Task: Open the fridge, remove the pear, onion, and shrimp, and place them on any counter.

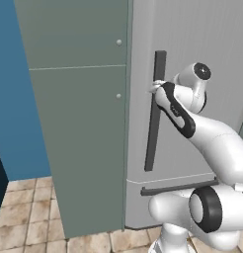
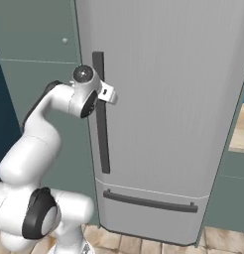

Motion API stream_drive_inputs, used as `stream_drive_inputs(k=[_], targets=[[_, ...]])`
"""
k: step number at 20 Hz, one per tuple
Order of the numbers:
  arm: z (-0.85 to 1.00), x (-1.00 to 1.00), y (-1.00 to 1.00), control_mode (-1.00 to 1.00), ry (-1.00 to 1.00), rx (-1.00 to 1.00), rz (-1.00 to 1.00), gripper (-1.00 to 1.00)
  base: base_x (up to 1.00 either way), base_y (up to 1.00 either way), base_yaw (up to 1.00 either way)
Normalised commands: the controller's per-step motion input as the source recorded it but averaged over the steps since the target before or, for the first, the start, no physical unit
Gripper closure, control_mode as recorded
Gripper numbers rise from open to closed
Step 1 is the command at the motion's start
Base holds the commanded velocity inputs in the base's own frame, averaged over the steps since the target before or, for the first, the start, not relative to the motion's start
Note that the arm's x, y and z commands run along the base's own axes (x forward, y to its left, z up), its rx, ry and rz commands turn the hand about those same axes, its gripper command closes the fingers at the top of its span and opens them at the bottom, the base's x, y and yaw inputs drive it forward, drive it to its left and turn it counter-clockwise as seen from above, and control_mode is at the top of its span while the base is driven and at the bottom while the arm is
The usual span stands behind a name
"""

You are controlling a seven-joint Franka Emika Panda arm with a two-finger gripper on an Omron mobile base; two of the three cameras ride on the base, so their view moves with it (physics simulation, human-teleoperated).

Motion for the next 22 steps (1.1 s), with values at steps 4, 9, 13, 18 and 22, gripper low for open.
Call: stream_drive_inputs(k=[4,9,13,18,22], targets=[[0.0,0.46,0.09,-1.0,-0.1,0.0,-0.01,-1.0,0.0,0.0,0.0],[-0.03,0.52,0.01,-1.0,-0.03,0.0,-0.02,-1.0,0.0,0.0,0.0],[-0.06,0.54,0.0,-1.0,0.0,0.0,-0.02,-1.0,0.0,0.0,0.0],[-0.13,0.56,0.0,-1.0,0.0,0.0,-0.03,-1.0,0.0,0.0,0.0],[-0.19,0.53,0.0,-1.0,0.0,0.0,-0.03,-1.0,0.0,0.0,0.0]])
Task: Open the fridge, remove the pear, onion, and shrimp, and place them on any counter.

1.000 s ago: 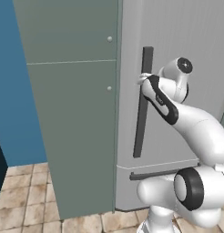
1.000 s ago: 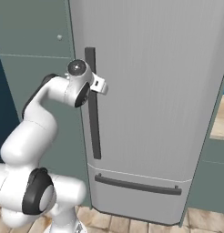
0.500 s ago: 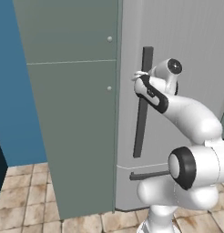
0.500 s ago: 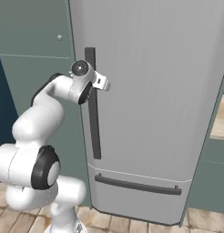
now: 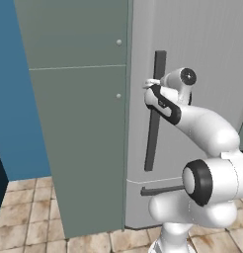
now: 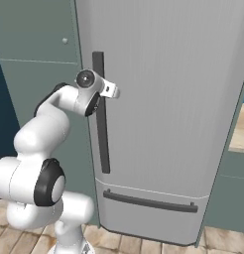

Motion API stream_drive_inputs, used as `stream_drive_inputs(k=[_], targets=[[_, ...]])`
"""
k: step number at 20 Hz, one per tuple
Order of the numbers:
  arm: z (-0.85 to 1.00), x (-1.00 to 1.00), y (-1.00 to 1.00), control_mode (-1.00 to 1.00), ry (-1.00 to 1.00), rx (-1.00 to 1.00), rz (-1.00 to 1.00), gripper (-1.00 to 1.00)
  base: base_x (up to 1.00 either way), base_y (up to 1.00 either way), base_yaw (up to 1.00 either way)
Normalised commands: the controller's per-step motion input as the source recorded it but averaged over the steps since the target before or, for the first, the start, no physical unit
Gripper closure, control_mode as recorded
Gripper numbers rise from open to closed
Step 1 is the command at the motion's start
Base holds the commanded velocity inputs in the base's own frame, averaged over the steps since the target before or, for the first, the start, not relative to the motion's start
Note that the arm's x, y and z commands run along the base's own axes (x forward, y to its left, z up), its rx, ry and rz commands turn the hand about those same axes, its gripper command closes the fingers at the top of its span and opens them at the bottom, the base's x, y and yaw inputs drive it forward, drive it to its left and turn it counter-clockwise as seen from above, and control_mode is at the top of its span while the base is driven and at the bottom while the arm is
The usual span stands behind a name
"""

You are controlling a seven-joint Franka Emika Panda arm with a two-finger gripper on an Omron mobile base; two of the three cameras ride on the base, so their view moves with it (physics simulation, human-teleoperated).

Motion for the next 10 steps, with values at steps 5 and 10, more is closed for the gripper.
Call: stream_drive_inputs(k=[5,10], targets=[[-0.14,0.33,0.0,-1.0,0.0,0.0,-0.02,1.0,0.0,0.0,0.0],[-0.04,0.02,0.0,-1.0,0.0,0.0,0.0,1.0,0.0,0.0,0.0]])
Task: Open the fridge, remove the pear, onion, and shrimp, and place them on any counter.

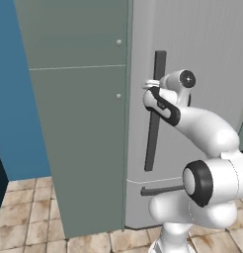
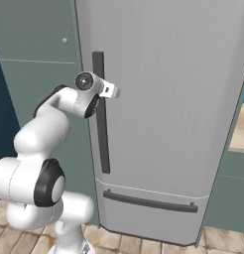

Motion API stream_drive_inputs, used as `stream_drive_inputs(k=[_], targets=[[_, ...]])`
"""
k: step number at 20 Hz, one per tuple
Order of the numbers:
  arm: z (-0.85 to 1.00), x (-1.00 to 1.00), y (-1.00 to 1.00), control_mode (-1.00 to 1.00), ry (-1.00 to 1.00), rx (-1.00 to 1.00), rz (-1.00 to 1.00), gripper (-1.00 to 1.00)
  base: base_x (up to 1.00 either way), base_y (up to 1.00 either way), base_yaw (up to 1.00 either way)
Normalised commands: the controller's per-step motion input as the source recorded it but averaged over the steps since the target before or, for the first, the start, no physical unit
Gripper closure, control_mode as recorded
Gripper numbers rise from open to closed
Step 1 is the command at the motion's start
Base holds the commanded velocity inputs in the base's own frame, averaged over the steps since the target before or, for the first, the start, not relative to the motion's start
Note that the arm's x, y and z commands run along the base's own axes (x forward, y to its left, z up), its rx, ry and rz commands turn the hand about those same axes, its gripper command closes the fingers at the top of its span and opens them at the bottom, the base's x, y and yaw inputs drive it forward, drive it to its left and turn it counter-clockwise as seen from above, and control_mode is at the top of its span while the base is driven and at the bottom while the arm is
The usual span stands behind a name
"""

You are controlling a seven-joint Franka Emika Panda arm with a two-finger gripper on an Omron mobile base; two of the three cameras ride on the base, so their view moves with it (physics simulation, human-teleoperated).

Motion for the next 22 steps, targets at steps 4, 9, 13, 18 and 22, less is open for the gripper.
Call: stream_drive_inputs(k=[4,9,13,18,22], targets=[[0.0,0.0,0.0,-1.0,0.01,0.0,0.0,1.0,0.0,0.0,0.0],[-0.04,-0.26,-0.06,-1.0,0.01,0.0,-0.02,1.0,0.0,0.0,0.0],[-0.36,-1.0,-0.6,-1.0,0.03,0.0,-0.18,1.0,0.0,0.0,0.0],[-0.47,-1.0,-0.7,-1.0,0.0,0.0,-0.17,1.0,0.0,0.0,0.0],[-0.41,-1.0,-0.64,-1.0,-0.01,0.0,-0.13,1.0,0.0,0.0,0.0]])
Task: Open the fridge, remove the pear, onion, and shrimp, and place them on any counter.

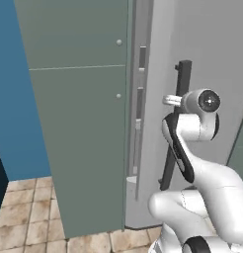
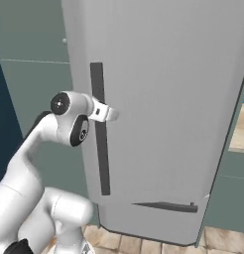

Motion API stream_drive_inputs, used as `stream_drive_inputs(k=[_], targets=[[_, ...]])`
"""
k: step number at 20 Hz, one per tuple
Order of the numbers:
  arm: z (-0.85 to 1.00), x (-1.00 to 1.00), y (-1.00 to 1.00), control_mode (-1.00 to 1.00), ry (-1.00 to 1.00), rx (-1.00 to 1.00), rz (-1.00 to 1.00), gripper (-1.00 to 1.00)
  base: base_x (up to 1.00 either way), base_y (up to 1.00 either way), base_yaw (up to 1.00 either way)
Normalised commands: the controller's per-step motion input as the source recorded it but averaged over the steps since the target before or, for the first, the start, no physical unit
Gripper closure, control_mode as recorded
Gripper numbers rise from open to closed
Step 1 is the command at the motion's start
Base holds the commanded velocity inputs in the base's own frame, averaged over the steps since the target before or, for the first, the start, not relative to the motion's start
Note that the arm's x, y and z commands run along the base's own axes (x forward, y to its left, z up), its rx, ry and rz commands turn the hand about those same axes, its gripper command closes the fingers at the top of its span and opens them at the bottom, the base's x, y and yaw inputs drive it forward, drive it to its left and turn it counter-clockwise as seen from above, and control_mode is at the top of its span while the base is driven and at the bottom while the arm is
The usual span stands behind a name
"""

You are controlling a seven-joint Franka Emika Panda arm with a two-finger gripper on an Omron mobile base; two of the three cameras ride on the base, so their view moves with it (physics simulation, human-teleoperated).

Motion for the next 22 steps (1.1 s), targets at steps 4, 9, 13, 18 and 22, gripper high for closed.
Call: stream_drive_inputs(k=[4,9,13,18,22], targets=[[-0.24,-1.0,-0.49,-1.0,-0.01,0.01,-0.05,1.0,0.0,0.0,0.0],[-0.22,-1.0,-0.42,-1.0,-0.02,0.02,-0.01,1.0,0.0,0.0,0.0],[-0.17,-1.0,-0.36,-1.0,-0.06,0.02,0.0,1.0,0.0,0.0,0.0],[0.0,-1.0,-0.01,-1.0,-0.08,0.0,0.0,-1.0,0.0,0.0,0.0],[0.25,-1.0,0.13,-1.0,-0.05,0.0,-0.01,-1.0,0.0,0.0,0.0]])
